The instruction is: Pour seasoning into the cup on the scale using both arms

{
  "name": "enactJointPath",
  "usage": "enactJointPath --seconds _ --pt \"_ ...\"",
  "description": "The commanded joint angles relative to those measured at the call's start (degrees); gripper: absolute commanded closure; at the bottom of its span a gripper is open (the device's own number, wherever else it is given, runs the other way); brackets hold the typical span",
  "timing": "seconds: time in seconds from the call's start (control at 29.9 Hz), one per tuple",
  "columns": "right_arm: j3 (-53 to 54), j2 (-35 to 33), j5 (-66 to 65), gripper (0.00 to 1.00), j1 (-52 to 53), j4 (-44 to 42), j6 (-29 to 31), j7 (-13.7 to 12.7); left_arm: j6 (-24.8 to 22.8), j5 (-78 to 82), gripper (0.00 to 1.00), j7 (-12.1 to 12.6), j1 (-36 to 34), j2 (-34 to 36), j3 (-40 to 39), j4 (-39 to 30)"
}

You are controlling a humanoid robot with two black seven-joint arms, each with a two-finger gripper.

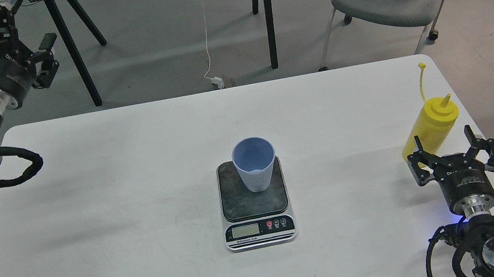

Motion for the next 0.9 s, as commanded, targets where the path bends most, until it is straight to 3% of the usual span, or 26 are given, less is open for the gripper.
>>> enactJointPath --seconds 0.0,0.33,0.54,0.7,0.87 --pt "-0.04 -3.00 -1.93 0.01 -2.15 0.07 0.00 0.00 0.00 0.02 0.13 0.00 0.06 -0.19 0.00 0.00" --pt "-0.66 -18.73 -15.29 0.01 -1.64 -3.52 0.00 0.00 -0.08 -0.06 0.13 0.00 -0.12 -0.90 -0.08 0.01" --pt "-0.56 -27.26 -15.29 0.01 15.74 -13.01 0.00 0.00 0.00 -0.06 0.13 0.00 -0.38 -2.13 -0.35 0.09" --pt "-7.49 -26.14 -15.90 0.01 32.96 -18.64 0.00 0.00 0.00 -0.06 0.13 0.00 -0.65 -2.57 -0.43 0.09" --pt "-22.08 -16.93 -15.91 0.01 52.04 -24.43 0.00 0.00 0.00 -0.06 0.13 0.00 -0.73 -3.27 -0.43 0.09"
